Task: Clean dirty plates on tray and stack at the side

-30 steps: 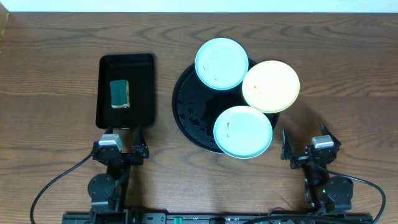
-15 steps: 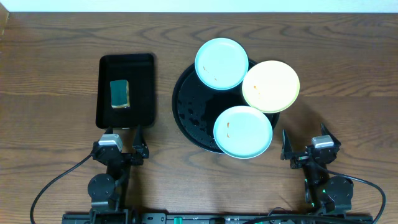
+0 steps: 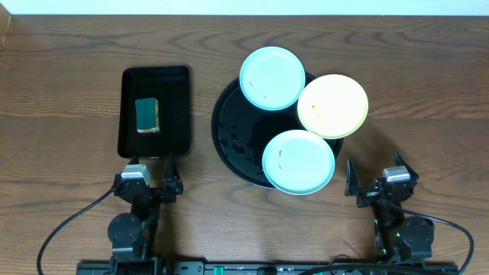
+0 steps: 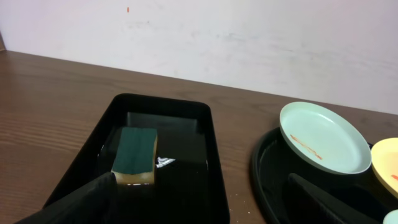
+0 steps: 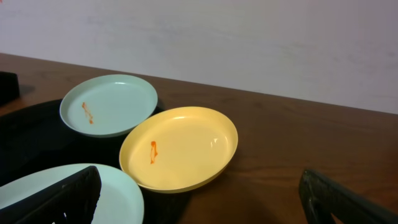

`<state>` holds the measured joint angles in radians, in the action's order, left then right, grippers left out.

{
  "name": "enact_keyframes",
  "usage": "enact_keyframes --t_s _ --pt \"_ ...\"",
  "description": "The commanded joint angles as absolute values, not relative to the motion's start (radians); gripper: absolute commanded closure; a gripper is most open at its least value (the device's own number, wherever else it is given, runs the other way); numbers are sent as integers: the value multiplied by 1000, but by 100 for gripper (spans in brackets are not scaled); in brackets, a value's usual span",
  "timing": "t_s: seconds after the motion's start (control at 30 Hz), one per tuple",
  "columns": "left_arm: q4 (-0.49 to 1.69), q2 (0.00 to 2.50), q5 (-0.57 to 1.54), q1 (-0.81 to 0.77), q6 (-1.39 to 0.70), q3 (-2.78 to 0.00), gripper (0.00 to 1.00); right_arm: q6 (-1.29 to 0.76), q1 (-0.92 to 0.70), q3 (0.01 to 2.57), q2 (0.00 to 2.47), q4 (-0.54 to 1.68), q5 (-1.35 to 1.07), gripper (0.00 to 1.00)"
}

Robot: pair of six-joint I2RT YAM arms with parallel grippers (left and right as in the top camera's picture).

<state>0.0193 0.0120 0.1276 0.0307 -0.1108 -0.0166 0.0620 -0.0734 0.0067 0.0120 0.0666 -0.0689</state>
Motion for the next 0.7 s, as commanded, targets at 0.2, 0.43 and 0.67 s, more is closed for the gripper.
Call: enact_keyframes --t_s 0.2,0.43,0.67 --pt "59 10 137 27 -106 -4 16 53 -72 6 11 71 -60 1" --pt "59 10 141 27 -108 -4 16 53 -72 6 11 71 -60 1" --pt "14 10 160 27 -115 -6 16 53 -72 6 11 71 -60 1"
